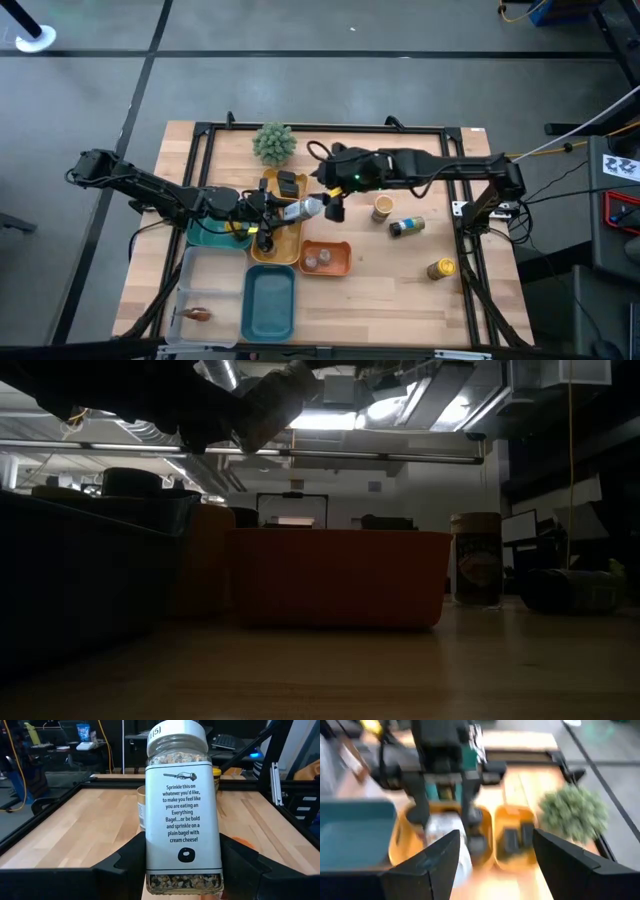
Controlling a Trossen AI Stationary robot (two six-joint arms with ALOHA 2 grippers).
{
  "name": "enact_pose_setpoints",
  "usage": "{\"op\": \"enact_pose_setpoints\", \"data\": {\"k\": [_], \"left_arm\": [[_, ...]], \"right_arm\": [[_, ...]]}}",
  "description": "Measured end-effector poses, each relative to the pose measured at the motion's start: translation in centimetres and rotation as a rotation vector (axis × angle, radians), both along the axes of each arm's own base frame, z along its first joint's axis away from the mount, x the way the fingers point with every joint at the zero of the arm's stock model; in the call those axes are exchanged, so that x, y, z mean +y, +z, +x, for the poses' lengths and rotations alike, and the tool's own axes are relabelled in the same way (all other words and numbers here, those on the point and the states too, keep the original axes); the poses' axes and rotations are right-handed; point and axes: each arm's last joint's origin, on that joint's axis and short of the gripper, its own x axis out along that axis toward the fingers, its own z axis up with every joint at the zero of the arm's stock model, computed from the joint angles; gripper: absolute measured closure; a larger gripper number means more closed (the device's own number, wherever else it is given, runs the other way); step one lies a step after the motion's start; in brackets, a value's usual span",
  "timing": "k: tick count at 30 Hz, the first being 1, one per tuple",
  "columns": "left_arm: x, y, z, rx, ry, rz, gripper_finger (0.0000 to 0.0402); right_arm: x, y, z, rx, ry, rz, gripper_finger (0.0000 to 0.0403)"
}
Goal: Sort spices by type
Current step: Put the white seasoning bottle into the top transparent bin
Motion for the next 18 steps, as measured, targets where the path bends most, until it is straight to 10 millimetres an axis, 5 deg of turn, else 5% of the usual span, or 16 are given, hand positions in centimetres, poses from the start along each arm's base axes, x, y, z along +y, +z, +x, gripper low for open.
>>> {"op": "enact_pose_setpoints", "data": {"k": [9, 18], "left_arm": [[0.0, 0.3, 0.0, -0.03, -0.001, -0.002, 0.0218], [0.0, 0.6, 0.0, -0.054, 0.0, -0.007, 0.0217]], "right_arm": [[1.2, -1.4, -1.4, 0.19, -0.135, -0.056, 0.0155], [3.0, -3.5, 0.1, 0.206, -0.234, -0.058, 0.0155]]}}
